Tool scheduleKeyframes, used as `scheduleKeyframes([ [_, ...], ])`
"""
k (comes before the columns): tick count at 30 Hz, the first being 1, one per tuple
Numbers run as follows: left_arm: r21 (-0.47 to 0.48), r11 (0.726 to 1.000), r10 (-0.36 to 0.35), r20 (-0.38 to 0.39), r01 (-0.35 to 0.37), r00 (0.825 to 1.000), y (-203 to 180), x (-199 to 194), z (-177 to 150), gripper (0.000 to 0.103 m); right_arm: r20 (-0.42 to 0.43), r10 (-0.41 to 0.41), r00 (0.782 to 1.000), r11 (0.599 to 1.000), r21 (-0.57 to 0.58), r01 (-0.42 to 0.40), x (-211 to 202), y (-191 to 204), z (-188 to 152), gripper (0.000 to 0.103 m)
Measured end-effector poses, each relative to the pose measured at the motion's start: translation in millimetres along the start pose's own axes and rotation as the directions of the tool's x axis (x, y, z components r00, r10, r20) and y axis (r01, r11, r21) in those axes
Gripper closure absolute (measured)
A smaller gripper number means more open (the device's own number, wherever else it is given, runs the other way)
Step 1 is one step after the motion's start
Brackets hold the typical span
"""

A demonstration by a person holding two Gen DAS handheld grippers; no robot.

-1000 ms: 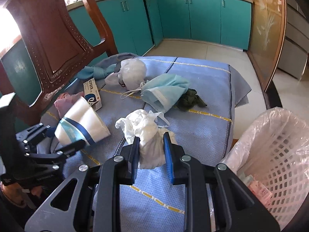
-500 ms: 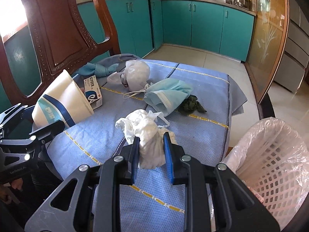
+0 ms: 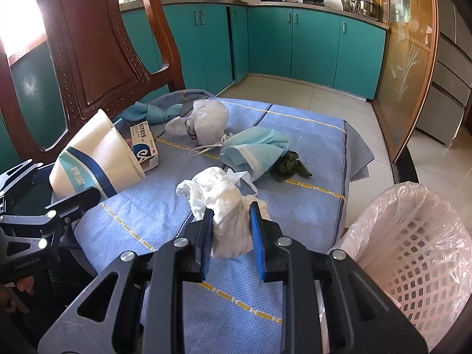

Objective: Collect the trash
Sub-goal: 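Hold the white tissue in the right tool while the left grips the paper cup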

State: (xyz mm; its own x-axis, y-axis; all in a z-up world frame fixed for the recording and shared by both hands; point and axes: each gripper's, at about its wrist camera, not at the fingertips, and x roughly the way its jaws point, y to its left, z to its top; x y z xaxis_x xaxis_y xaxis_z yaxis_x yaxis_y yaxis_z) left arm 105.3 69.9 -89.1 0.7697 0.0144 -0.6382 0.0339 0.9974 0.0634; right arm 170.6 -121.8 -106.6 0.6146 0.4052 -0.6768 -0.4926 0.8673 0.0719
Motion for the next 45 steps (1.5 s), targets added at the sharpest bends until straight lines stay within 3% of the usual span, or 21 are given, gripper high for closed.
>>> scheduleKeyframes([
  [16,-0.019,1.000,0.024,-0.009,-0.024,1.000,1,-16,-1,0.038,-0.006,0.042,0.999,0.999,-0.003,-0.042,0,11,-5,0.079],
  [20,-0.018,0.998,0.060,0.004,-0.060,0.998,3,-25,1,0.038,0.002,0.060,0.998,0.998,-0.003,-0.060,-3,10,-5,0.079],
  [25,-0.052,0.995,0.081,0.007,-0.081,0.997,7,-28,4,0.038,0.003,0.059,0.998,0.998,0.008,-0.059,-7,4,-9,0.079],
  [34,-0.021,0.997,0.073,0.023,-0.072,0.997,-11,-32,3,0.038,0.034,0.051,0.998,0.998,0.024,-0.052,-22,-5,-12,0.079],
  [45,-0.039,0.996,0.077,0.018,-0.076,0.997,-7,-33,1,0.038,0.016,0.032,0.999,0.999,-0.019,-0.032,-15,6,-12,0.079],
])
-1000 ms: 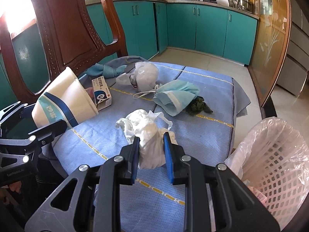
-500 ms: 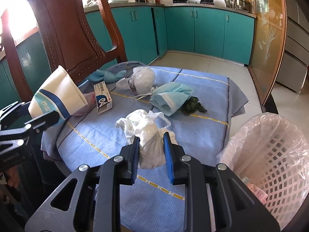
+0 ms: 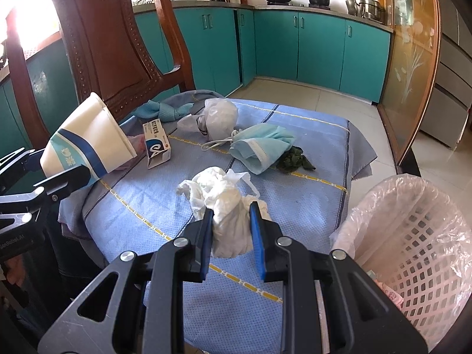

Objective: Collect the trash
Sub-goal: 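Hold the white tissue in the right tool while the left grips the paper cup, then keep the tissue in the right tool while the left holds the cup above the table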

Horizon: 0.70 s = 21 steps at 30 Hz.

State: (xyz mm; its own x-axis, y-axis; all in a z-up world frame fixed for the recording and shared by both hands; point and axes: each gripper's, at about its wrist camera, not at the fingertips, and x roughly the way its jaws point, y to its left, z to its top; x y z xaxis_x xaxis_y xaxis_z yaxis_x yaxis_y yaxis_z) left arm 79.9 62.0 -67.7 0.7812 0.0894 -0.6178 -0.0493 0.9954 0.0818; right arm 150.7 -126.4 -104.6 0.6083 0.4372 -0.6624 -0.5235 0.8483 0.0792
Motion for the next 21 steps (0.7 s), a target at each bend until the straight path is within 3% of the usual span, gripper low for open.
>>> scheduleKeyframes([
  [21,-0.017,1.000,0.005,-0.002,-0.005,1.000,6,1,-3,0.038,-0.016,-0.003,1.000,0.999,-0.036,0.003,8,12,1,0.079],
])
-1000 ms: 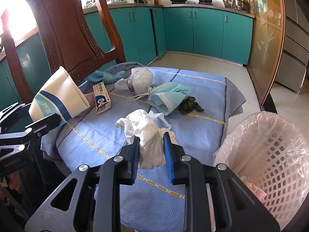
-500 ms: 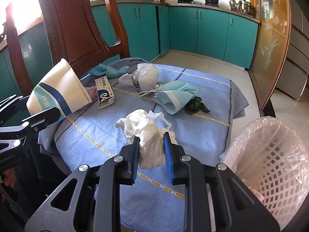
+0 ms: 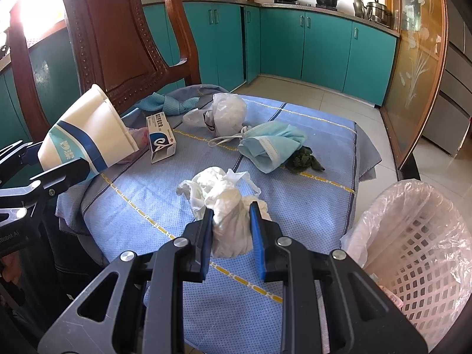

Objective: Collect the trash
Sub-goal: 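Keep the tissue in the right tool while the left holds the cup above the table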

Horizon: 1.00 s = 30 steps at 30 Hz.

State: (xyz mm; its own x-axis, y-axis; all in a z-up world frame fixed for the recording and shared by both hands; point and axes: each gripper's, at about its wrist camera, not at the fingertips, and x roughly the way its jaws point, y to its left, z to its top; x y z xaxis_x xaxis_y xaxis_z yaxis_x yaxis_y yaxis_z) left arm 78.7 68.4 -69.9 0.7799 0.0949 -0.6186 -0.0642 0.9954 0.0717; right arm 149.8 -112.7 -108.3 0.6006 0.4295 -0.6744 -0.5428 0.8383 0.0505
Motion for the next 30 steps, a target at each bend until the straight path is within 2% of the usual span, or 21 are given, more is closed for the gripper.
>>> scheduleKeyframes([
  [30,-0.003,1.000,0.005,0.003,-0.005,1.000,-0.5,-1.0,1.7,0.038,-0.005,-0.002,1.000,1.000,-0.013,0.002,1.2,3.7,-0.2,0.079],
])
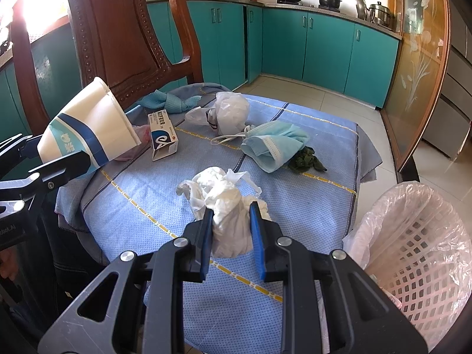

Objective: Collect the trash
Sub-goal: 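Keep the tissue in the right tool while the left holds the cup above the table, then drop the paper cup into the white basket from the left tool while the right drops the tissue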

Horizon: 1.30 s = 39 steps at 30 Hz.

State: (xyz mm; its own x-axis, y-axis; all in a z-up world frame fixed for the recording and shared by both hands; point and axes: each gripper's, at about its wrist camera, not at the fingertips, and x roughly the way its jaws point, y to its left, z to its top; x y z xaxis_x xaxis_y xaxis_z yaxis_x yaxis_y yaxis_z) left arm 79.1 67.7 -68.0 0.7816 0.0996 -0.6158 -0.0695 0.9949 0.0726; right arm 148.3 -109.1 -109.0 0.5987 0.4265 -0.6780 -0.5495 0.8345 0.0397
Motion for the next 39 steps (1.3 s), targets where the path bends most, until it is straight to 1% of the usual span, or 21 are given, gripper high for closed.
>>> scheduleKeyframes([
  [7,-0.001,1.000,0.000,0.000,0.000,1.000,0,0,0,0.038,0.004,-0.002,1.000,1.000,0.001,0.002,0,0,0,0.079],
  [11,-0.005,1.000,0.000,0.006,0.000,1.000,1,-1,2,0.038,0.049,0.002,0.999,1.000,0.013,-0.002,-9,-2,1,0.079],
  [16,-0.010,1.000,-0.017,0.020,0.017,1.000,-3,-2,5,0.038,0.107,-0.008,0.994,0.999,0.050,0.003,-25,-15,3,0.079],
  [19,0.001,0.999,-0.054,0.024,0.054,0.998,-12,0,9,0.038,0.159,-0.034,0.987,0.995,0.094,0.019,-44,-34,3,0.079],
  [22,0.023,0.992,-0.123,0.029,0.123,0.992,-30,5,18,0.038,0.219,-0.098,0.971,0.983,0.176,0.059,-70,-67,-1,0.079],
  [24,0.035,0.983,-0.184,0.029,0.183,0.983,-45,8,25,0.038,0.238,-0.146,0.960,0.967,0.241,0.087,-84,-92,-6,0.079],
  [25,0.047,0.974,-0.224,0.028,0.222,0.974,-56,10,30,0.038,0.242,-0.184,0.953,0.952,0.285,0.112,-93,-109,-12,0.079],
  [27,0.079,0.950,-0.303,0.027,0.301,0.952,-82,13,39,0.038,0.232,-0.242,0.942,0.922,0.357,0.149,-106,-137,-25,0.079],
  [29,0.118,0.928,-0.357,0.023,0.353,0.934,-108,16,44,0.038,0.225,-0.286,0.932,0.896,0.407,0.177,-117,-158,-38,0.079],
  [31,0.151,0.904,-0.405,0.005,0.399,0.914,-131,20,46,0.038,0.209,-0.324,0.923,0.869,0.451,0.203,-124,-175,-50,0.079],
  [33,0.189,0.874,-0.452,-0.021,0.447,0.892,-159,23,45,0.038,0.174,-0.360,0.917,0.830,0.508,0.229,-130,-196,-64,0.077],
  [35,0.219,0.853,-0.477,-0.041,0.474,0.878,-180,27,41,0.038,0.124,-0.391,0.912,0.789,0.555,0.263,-130,-209,-75,0.074],
  [37,0.237,0.835,-0.497,-0.064,0.497,0.865,-195,31,38,0.037,0.089,-0.396,0.914,0.767,0.580,0.275,-129,-219,-82,0.063],
  [38,0.244,0.826,-0.506,-0.076,0.508,0.859,-202,34,37,0.037,0.079,-0.406,0.911,0.756,0.589,0.286,-129,-222,-85,0.049],
  [39,0.248,0.821,-0.510,-0.084,0.514,0.856,-206,36,37,0.037,0.071,-0.425,0.903,0.743,0.597,0.302,-131,-224,-86,0.038],
])
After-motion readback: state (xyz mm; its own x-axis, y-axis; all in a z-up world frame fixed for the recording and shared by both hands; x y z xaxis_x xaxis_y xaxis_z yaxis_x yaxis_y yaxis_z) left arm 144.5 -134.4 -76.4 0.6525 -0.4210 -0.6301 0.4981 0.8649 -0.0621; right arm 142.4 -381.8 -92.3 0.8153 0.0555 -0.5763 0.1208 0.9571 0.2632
